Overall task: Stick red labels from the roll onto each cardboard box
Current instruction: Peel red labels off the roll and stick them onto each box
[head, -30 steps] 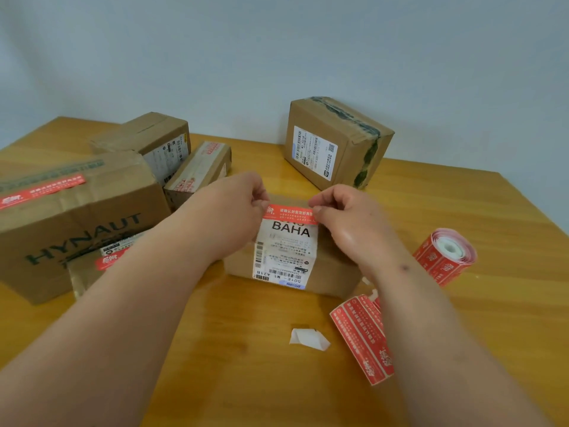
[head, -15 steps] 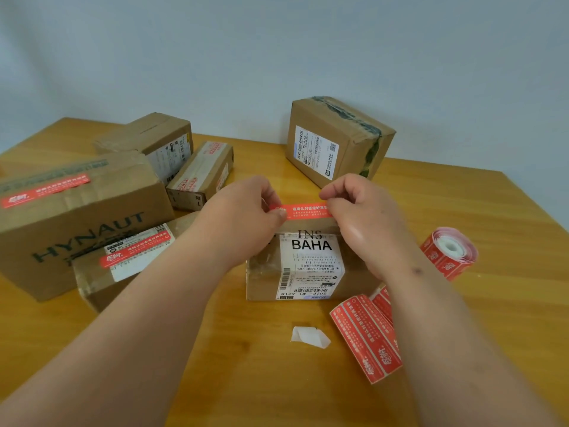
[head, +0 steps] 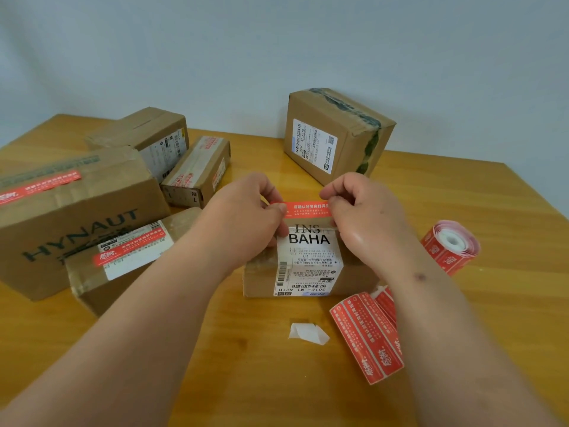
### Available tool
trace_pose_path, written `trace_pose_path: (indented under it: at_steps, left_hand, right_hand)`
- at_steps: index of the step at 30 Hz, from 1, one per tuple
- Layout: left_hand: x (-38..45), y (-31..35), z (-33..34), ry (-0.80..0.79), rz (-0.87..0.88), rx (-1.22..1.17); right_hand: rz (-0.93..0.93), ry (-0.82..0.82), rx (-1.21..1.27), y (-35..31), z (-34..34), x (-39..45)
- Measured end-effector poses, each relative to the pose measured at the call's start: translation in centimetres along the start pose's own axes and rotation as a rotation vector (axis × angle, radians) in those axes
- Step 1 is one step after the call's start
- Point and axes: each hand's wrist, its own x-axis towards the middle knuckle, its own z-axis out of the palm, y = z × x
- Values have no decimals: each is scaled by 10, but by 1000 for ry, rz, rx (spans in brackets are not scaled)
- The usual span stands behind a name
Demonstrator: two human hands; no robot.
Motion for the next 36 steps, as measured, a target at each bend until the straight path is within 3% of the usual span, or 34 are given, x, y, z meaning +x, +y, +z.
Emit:
trace_pose_path:
  at_steps: [15, 29, 36]
  left_hand:
    - [7, 16, 21, 10, 68, 243]
    - [13, 21, 22, -68, -14, 277]
    - [17, 15, 26, 13, 37, 296]
  right_hand:
    - [17, -37, -257, 19, -18, 7]
    - [-1, -62, -319, 28, -15, 7]
    - [-26, -57, -339, 31, -12, 9]
